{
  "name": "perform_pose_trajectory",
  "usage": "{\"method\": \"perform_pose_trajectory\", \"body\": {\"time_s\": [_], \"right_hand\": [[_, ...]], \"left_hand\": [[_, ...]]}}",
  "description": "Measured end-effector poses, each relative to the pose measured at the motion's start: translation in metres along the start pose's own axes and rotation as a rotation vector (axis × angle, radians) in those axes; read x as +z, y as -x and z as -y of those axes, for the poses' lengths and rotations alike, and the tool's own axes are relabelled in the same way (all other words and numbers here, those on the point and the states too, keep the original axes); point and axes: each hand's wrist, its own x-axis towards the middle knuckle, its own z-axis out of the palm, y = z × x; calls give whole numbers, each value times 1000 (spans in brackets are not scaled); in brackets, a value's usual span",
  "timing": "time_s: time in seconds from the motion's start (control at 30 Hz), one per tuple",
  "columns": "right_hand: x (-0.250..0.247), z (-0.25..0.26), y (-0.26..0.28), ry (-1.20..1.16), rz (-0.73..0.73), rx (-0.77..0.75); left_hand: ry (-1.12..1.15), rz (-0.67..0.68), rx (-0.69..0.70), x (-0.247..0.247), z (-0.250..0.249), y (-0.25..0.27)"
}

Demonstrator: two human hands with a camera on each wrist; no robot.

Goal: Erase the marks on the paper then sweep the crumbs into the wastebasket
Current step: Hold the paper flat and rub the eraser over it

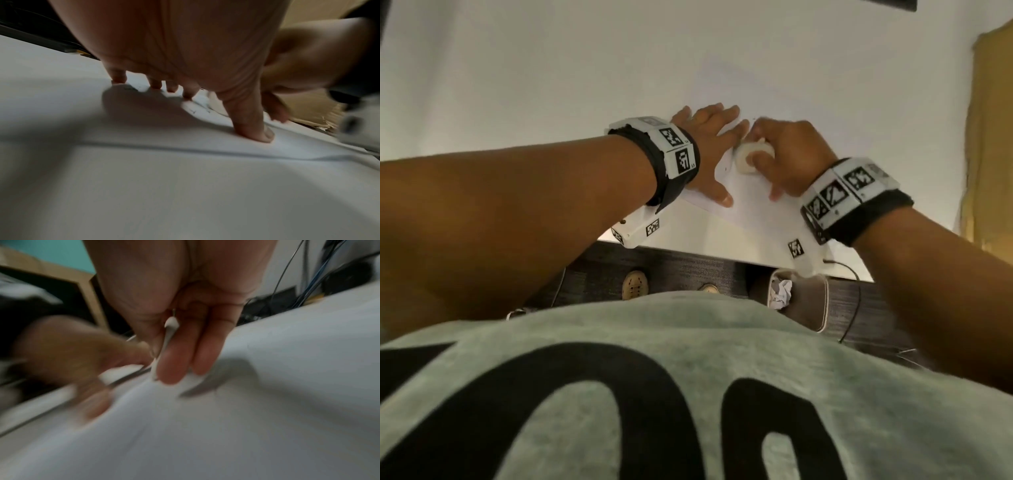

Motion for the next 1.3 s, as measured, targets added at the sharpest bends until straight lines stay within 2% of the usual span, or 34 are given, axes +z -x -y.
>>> {"method": "perform_pose_trajectory", "body": {"time_s": [0.07,0.2,0.33,0.5,0.63,0.77,0.93,1.07,1.2,1.3], "right_hand": [[1,0,1,-11,-10,1],[12,-5,22,4,117,-7],[-1,-1,-7,18,-26,-10],[14,-9,22,-9,64,7],[6,-5,4,-35,-93,50],[17,-3,24,-57,62,24],[9,-2,3,-42,-79,37],[19,-4,24,-52,55,26],[3,-1,-1,-32,-57,81],[0,1,-11,-31,-62,101]], "left_hand": [[5,10,-5,-1,0,0],[-7,9,-2,0,2,0],[4,-6,2,1,1,-1],[-14,12,-8,-1,2,-1],[-7,3,-5,1,0,-1],[-13,11,-8,0,2,-2],[0,-2,3,1,1,-2],[-40,12,20,-2,6,-6],[-76,11,30,-15,12,-15],[-148,-55,-2,-35,23,-11]]}}
